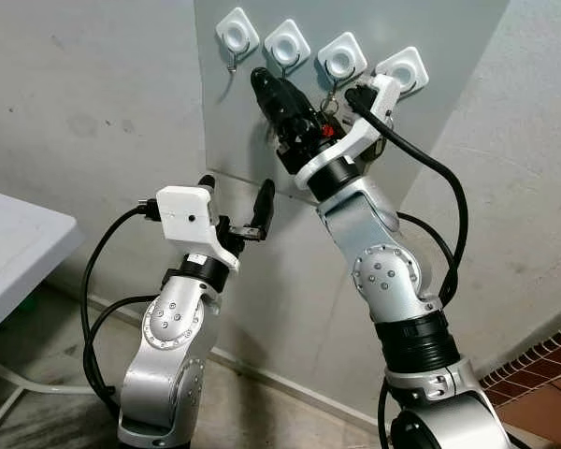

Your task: Hang keys on a hook

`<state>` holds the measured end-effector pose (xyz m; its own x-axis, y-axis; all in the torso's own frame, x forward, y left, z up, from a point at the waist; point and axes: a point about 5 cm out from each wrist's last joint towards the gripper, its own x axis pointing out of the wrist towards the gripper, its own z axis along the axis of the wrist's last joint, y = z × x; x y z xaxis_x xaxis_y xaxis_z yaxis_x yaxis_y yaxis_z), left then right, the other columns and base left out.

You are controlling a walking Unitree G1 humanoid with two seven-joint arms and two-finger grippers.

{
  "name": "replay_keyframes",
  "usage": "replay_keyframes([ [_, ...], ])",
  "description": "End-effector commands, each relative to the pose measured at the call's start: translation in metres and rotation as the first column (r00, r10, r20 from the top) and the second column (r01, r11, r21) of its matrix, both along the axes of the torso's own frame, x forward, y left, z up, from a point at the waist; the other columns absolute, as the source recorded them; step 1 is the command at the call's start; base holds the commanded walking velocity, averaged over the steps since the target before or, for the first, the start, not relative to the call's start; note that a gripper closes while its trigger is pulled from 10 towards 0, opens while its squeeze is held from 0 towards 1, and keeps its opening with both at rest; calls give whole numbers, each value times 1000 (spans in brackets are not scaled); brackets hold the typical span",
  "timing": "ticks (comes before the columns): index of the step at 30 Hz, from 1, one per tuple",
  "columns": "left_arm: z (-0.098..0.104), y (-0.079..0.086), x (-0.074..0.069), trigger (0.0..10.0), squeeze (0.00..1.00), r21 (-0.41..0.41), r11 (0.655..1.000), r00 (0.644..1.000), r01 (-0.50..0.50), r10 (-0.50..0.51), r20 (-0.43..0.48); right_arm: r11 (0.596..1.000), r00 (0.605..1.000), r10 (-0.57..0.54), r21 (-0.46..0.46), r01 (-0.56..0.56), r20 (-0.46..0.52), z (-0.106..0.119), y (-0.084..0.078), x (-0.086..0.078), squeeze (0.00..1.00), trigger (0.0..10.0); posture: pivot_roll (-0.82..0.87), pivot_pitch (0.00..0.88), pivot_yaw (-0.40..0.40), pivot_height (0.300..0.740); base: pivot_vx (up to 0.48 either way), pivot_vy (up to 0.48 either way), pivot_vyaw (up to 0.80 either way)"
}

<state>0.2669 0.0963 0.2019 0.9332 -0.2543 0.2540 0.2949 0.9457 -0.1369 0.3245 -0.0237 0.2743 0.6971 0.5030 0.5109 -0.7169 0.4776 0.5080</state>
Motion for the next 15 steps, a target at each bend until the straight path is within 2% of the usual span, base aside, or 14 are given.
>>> replay_keyframes([
  [1,0,-5,0,10000,0,1,1000,1000,21,-21,-2,997,999,37,75,-36,-11,0,13,-10,1000,10000,64,13,-91,740,0,0,0],
  [15,0,-5,0,10000,0,1,1000,1000,21,-21,-2,997,999,37,75,-36,-11,0,13,-10,1000,10000,64,13,-91,740,0,0,0],
])
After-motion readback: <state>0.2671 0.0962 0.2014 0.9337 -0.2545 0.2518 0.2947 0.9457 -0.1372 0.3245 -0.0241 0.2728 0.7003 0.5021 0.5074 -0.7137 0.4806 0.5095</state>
